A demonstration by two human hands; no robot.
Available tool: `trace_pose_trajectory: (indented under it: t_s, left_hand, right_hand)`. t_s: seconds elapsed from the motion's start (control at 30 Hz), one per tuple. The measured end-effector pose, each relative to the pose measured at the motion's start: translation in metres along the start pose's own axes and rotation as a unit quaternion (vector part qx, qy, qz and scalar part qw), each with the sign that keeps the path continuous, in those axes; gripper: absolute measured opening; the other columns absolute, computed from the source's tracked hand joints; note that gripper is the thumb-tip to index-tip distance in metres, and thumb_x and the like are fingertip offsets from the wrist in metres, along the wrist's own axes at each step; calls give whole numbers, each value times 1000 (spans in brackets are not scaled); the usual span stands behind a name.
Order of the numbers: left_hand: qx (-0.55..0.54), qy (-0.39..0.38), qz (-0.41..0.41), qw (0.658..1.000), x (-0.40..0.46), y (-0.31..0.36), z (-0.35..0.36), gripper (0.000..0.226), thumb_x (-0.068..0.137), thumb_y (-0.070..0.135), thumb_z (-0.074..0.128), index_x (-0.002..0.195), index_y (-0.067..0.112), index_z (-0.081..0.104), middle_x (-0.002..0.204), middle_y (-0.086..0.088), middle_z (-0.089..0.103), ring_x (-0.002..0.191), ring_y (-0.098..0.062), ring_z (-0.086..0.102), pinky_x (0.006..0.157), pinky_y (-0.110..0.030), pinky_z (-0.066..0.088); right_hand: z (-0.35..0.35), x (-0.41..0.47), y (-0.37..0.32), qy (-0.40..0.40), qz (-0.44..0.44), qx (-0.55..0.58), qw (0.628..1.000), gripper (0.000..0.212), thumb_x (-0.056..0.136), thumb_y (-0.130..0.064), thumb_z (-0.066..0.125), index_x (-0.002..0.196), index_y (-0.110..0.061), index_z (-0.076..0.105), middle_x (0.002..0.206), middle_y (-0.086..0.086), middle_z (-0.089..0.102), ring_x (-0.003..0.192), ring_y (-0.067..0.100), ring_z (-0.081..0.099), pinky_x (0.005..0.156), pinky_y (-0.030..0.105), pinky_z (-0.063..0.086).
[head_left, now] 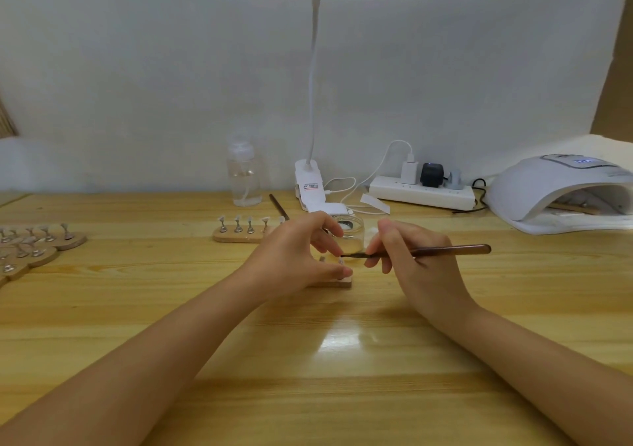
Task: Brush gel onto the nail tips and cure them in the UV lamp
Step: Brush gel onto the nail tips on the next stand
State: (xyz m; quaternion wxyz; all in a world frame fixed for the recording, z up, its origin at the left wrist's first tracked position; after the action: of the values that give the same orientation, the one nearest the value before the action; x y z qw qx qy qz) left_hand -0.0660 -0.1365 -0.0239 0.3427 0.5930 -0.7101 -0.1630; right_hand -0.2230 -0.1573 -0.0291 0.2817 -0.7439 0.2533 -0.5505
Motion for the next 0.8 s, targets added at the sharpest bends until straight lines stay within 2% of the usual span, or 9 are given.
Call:
trace_pose_trajectory:
  t_s: [0.17,0.3,0.4,0.53,0.67,0.8]
  left_hand:
    - [12,9,-3,1000,0,4,1,38,66,33,79,89,39,50,77,24,64,88,4,57,99,-43,37]
    - [19,6,-2,1000,0,5,2,36,69,31,77,90,38,50,74,23,64,88,1,59,99,-42,37]
    - [16,7,-2,1000,0,5,2,35,69,30,77,89,39,49,73,23,64,86,1,59,99,-43,37]
    - [10,10,-4,1000,0,5,2,34,70,30,76,89,39,50,73,21,66,86,0,59,99,-43,37]
    - [11,10,-6,1000,0,6,2,35,69,30,77,91,38,50,72,22,65,86,1,59,99,-43,37]
    - [13,9,-10,1000,1,6,3,35,70,30,76,88,40,48,69,24,64,85,2,58,99,-43,37]
  right_hand:
    - [1,0,3,-8,-1,-3,1000,38,87,-32,41,66,-11,65,58,-4,61,53,0,58,57,12,43]
    - [1,-1,4,-16,10,-6,1000,35,93,-18,45,65,-11,64,56,-6,60,52,-1,57,57,10,42]
    - [0,-1,5,-5,27,10,1000,36,93,-18,46,62,-13,64,54,-4,61,50,1,56,55,12,42]
    - [-1,0,5,16,28,20,999,37,94,-13,44,65,-4,65,56,1,61,49,0,55,53,12,43]
    - [1,0,5,0,38,16,999,37,94,-16,45,65,-6,65,55,-1,62,50,1,57,54,13,44]
    - [0,1,5,18,49,45,998,40,91,-25,43,64,-7,64,51,-3,60,47,2,55,52,12,43]
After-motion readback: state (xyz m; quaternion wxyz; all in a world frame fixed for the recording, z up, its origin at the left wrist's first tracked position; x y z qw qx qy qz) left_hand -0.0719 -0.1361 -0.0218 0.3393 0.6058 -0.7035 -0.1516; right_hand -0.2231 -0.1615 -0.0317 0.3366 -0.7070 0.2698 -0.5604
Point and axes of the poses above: each hand's wrist, its own x-axis towards the middle knuckle, its own z-axis out of the palm, y = z × x, the point moved 3 cm from there along x, towards the middle knuckle
